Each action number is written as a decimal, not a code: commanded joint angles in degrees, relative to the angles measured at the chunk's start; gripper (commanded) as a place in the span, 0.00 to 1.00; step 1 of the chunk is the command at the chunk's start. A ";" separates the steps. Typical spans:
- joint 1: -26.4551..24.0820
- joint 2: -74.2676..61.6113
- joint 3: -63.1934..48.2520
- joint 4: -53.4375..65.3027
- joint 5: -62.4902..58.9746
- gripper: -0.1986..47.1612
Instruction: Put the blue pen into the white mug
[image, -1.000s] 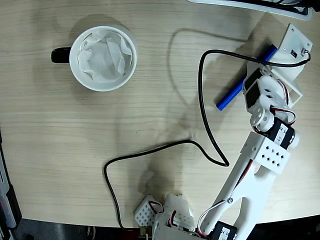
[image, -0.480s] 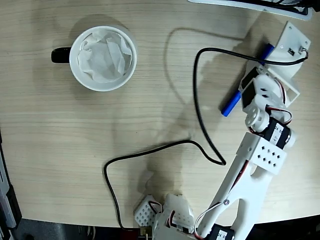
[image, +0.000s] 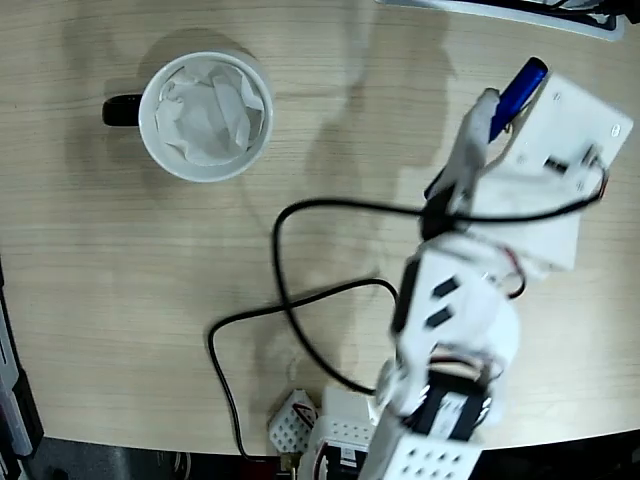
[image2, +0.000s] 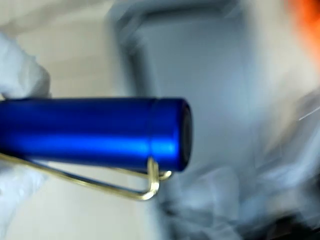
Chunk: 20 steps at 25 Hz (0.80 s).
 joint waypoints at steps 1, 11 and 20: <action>-2.72 13.62 9.67 -13.18 0.26 0.01; -16.00 21.97 31.73 -53.09 -0.09 0.01; -24.87 6.24 29.71 -70.31 -0.09 0.01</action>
